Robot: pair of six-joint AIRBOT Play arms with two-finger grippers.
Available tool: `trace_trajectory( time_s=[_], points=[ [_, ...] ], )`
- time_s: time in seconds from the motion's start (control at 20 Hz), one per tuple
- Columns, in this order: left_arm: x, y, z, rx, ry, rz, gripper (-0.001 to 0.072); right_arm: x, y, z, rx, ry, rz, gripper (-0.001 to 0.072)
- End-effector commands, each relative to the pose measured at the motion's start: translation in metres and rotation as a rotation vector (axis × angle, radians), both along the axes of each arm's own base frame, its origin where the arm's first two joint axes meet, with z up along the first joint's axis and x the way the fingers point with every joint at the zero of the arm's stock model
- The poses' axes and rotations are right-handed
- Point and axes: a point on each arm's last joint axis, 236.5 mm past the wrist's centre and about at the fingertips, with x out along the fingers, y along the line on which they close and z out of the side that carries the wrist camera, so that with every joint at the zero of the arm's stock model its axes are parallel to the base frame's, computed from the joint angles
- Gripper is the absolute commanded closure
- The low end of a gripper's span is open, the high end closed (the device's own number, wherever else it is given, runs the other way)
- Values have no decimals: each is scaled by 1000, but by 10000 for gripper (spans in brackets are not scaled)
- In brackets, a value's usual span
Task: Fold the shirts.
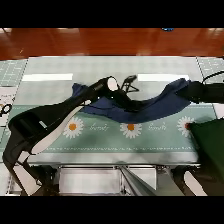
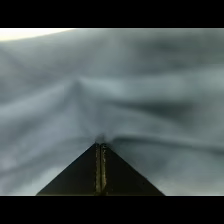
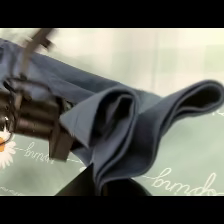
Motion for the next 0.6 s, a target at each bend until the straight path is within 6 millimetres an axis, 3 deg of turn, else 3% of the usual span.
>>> trace_trajectory(
  time_s=[0.0, 0.1, 0.25, 0.4, 0.5, 0.55],
  points=[
    [20, 26, 19, 32, -73, -38, 688, -5, 5, 5, 21, 5, 1, 690],
    [62, 88, 44, 80, -111, 63, 688, -5, 16, 13, 82, 0, 5, 691],
    [94, 203, 81, 88, -166, 285, 688, 5, 51, 20, 129, -37, 54, 691],
    [86, 314, 110, 94, -244, 519, 688, 36, 113, 12, 211, -52, 104, 691],
    [63, 367, 127, 100, -281, 656, 688, 58, 167, -1, 266, -37, 151, 691],
    [51, 382, 134, 95, -294, 703, 688, 69, 194, -10, 281, -25, 175, 691]
  ],
)
